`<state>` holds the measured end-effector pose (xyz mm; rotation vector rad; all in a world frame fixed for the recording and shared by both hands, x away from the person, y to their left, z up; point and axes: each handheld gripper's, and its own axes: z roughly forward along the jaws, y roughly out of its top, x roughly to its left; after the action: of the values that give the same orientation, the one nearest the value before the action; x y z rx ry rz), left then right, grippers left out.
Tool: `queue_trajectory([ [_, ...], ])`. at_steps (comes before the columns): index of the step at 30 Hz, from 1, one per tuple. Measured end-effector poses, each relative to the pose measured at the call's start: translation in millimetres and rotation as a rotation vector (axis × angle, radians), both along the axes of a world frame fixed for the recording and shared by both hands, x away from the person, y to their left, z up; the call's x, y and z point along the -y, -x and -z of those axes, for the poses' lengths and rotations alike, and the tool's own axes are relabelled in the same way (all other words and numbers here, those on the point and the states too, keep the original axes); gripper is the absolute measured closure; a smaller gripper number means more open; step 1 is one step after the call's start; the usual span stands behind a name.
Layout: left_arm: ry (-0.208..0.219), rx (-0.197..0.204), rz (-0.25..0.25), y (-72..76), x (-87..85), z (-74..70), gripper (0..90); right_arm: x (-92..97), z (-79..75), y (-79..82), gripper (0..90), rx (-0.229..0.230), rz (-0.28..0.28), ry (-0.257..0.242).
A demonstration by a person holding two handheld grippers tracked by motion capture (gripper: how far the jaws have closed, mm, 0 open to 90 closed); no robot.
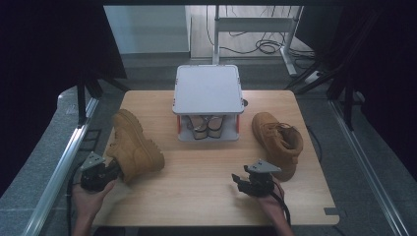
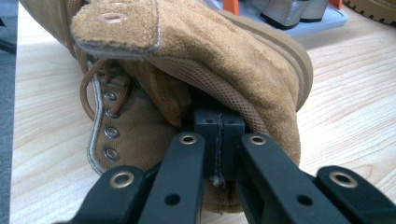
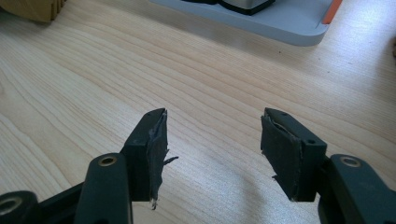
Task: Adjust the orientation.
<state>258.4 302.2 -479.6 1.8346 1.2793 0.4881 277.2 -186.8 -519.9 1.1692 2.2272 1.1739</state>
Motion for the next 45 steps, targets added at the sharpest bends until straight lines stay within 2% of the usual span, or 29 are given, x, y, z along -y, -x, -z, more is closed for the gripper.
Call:
queue_trajectory([
  [9, -0.011, 0.010, 0.039, -18.6, 19.3, -11.6, 89.0, 0.4, 0.1, -0.4, 41.6, 0.000, -0.001, 0.003],
  [11, -0.025, 0.013, 0.076, -31.9, 31.1, -18.9, 88.6, 2.0, -0.4, -0.8, 41.6, 0.000, 0.003, -0.004],
  [13, -0.042, 0.009, 0.093, -39.4, 40.0, -22.0, 88.6, 2.7, -0.9, -0.6, 41.6, 0.002, 0.004, -0.004],
  [14, -0.045, 0.029, 0.098, -44.1, 45.8, -24.4, 88.7, 2.9, -0.9, -0.6, 41.6, 0.002, 0.004, -0.006],
  [18, -0.060, 0.032, 0.125, -68.7, 70.7, -34.3, 89.1, 3.8, 0.2, -1.4, 41.4, 0.000, 0.008, 0.003],
  [21, -0.086, 0.017, 0.148, -87.0, 88.0, -37.6, 89.1, 4.2, 0.3, -1.2, 41.3, 0.001, 0.008, 0.006],
  [22, -0.119, 0.020, 0.148, -92.9, 95.2, -38.9, 89.3, 4.5, 0.2, -1.1, 41.3, 0.003, 0.008, 0.006],
  [23, -0.132, 0.018, 0.151, -95.9, 98.2, -39.7, 89.3, 5.3, -0.2, -0.9, 41.3, 0.004, 0.009, 0.001],
  [24, -0.152, 0.001, 0.159, -100.4, 101.7, -40.4, 89.3, 6.2, -0.5, -0.9, 41.3, 0.005, 0.012, 0.002],
  [26, -0.141, -0.016, 0.167, -105.2, 102.7, -41.9, 89.2, 8.9, -0.9, -1.4, 41.3, 0.006, 0.019, -0.001],
  [29, -0.143, -0.029, 0.166, -105.6, 103.2, -42.7, 89.2, 10.1, -0.7, -2.1, 41.3, 0.004, 0.023, -0.004],
  [39, -0.129, -0.024, 0.164, -103.3, 99.7, -41.7, 88.7, 6.4, 1.7, -2.1, 41.3, -0.001, 0.017, 0.007],
  [43, -0.127, -0.013, 0.153, -103.1, 100.2, -42.1, 87.4, 6.5, 1.9, -2.2, 41.3, -0.002, 0.017, 0.005],
  [45, -0.110, 0.010, 0.143, -101.5, 99.6, -44.4, 87.1, 7.0, 1.9, -2.2, 41.3, -0.001, 0.017, 0.003],
])
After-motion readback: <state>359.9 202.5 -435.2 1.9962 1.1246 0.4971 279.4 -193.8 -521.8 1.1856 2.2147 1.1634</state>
